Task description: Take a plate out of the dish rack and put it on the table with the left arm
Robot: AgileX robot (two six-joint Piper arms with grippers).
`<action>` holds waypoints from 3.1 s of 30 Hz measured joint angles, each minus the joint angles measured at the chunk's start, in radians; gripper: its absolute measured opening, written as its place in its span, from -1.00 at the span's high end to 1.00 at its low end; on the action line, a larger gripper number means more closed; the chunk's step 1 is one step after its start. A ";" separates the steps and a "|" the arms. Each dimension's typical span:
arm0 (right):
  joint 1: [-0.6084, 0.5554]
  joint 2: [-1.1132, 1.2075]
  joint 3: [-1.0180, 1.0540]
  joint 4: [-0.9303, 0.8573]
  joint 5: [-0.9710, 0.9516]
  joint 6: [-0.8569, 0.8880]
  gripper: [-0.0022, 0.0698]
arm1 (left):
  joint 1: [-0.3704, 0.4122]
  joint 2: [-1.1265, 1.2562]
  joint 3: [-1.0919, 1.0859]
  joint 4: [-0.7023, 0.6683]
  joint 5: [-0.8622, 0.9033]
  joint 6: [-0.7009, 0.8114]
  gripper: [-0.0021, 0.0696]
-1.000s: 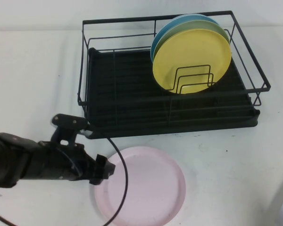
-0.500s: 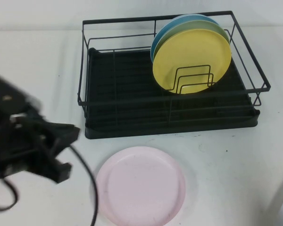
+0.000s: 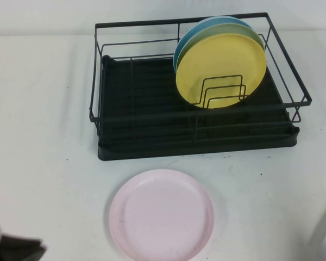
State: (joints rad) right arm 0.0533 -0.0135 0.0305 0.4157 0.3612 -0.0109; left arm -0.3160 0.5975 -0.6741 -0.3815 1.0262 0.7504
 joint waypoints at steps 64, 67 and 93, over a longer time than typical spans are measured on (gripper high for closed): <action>0.000 0.000 0.000 0.026 0.009 0.000 0.99 | 0.081 -0.607 0.699 0.416 -0.682 -0.610 0.95; 0.000 0.000 0.000 0.026 0.009 0.000 0.99 | 0.081 -0.607 0.699 0.416 -0.682 -0.610 0.95; 0.000 0.000 0.000 0.026 0.009 0.000 0.99 | 0.168 -0.607 0.699 0.410 -0.682 -0.610 0.95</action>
State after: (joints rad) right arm 0.0533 -0.0135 0.0305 0.4415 0.3699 -0.0109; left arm -0.1481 -0.0095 0.0245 0.0290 0.3444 0.1402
